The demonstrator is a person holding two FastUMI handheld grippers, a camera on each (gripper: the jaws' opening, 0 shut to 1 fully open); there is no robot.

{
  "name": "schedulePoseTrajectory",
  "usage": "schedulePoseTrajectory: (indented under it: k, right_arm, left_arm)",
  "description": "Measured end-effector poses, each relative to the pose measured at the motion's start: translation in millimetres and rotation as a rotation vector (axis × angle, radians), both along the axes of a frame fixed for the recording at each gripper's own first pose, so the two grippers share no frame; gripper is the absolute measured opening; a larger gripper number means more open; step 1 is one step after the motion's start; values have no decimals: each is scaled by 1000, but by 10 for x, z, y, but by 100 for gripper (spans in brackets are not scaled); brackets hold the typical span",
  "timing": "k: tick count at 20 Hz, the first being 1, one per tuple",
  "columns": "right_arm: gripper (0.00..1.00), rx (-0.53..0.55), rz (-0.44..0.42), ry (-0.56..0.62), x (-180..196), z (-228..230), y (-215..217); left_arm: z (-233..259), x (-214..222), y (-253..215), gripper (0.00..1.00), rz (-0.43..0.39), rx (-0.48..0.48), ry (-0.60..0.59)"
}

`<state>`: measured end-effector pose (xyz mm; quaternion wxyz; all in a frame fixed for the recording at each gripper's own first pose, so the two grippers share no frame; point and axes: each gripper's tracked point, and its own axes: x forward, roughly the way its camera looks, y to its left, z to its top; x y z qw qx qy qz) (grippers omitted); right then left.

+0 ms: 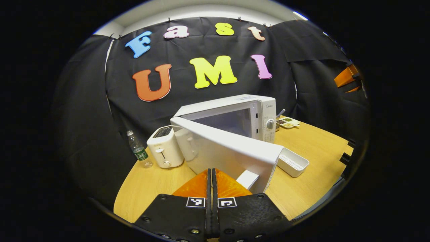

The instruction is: Open the microwave oven with the left hand, put the food in, and close the microwave oven.

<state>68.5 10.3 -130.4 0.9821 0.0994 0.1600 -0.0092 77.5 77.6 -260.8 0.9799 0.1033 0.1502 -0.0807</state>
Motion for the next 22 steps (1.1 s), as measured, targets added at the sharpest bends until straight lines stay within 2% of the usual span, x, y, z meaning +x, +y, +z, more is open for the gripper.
schedulePoseTrajectory:
  k: [2,3,4,9,10,11,22]
  right_arm:
    - [100,-5,8,6,71,-8,-98]
    - [90,-3,9,14,105,-16,-152]
    - [100,1,9,19,144,-21,-215]
    - [100,-8,23,29,357,-15,-519]
    - [90,-15,29,36,396,-20,-582]
    - [100,-16,33,38,446,-15,-649]
    - [100,-26,91,73,847,4,-1213]
  left_arm:
    - [9,97,-167,0,-16,1,-2]
    - [-3,143,-260,0,-23,0,0]
    - [-12,185,-349,0,-30,-2,1]
    - [-88,395,-805,0,-66,3,13]
    - [-100,448,-878,0,-64,4,19]
    - [-102,510,-954,0,-64,1,24]
    - [-114,1343,-1452,0,-17,28,15]
